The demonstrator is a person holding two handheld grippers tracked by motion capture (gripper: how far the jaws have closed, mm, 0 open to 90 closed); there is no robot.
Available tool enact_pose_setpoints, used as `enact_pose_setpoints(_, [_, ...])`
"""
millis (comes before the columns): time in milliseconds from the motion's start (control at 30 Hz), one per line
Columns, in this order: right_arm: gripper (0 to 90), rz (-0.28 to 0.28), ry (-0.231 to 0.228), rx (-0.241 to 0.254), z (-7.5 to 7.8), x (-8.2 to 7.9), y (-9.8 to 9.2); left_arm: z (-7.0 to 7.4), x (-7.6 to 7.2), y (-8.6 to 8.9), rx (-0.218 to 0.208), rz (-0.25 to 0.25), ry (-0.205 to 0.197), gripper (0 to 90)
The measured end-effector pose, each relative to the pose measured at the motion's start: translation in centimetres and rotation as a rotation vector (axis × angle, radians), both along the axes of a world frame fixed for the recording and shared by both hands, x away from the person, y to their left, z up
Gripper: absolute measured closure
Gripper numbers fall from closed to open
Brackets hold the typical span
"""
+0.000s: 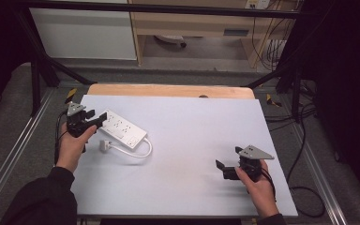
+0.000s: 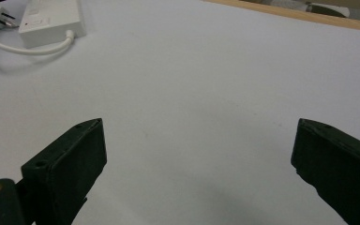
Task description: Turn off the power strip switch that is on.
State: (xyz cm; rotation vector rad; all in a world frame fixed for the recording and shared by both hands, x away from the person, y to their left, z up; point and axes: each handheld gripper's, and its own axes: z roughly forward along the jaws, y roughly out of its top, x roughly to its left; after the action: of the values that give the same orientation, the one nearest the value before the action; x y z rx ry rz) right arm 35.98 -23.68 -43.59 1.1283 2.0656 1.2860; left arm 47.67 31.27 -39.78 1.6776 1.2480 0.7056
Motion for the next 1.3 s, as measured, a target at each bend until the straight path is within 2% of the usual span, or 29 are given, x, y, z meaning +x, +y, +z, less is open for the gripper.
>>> enact_pose_setpoints(167, [4.0, -0.001, 0.000, 0.001, 0.0, 0.0, 0.0, -0.1, 0.0, -0.2, 0.002, -0.017, 0.002, 65.9])
enact_pose_setpoints(300, [4.0, -0.003, 0.000, 0.003, 0.1, -0.1, 0.0, -0.3, 0.0, -0.3, -0.013, -0.038, 0.014, 77.6])
enact_pose_setpoints(500, [4.0, 0.002, -0.002, 0.003, 0.1, 0.0, -0.1, -0.5, 0.2, -0.7, -0.005, -0.055, 0.019, 87.2])
enact_pose_setpoints(700, [4.1, 0.003, -0.002, 0.000, 0.1, 0.0, 0.0, -0.9, 0.5, -0.8, 0.004, -0.061, 0.024, 89.9])
enact_pose_setpoints(867, [4.1, 0.002, 0.000, 0.001, 0.1, 0.0, 0.0, -1.3, 0.6, -0.8, 0.047, -0.078, 0.043, 90.0])
enact_pose_setpoints(1300, [4.1, 0.000, 0.001, -0.003, 0.0, 0.0, 0.0, -1.7, 0.9, -0.5, 0.034, -0.076, 0.062, 90.0])
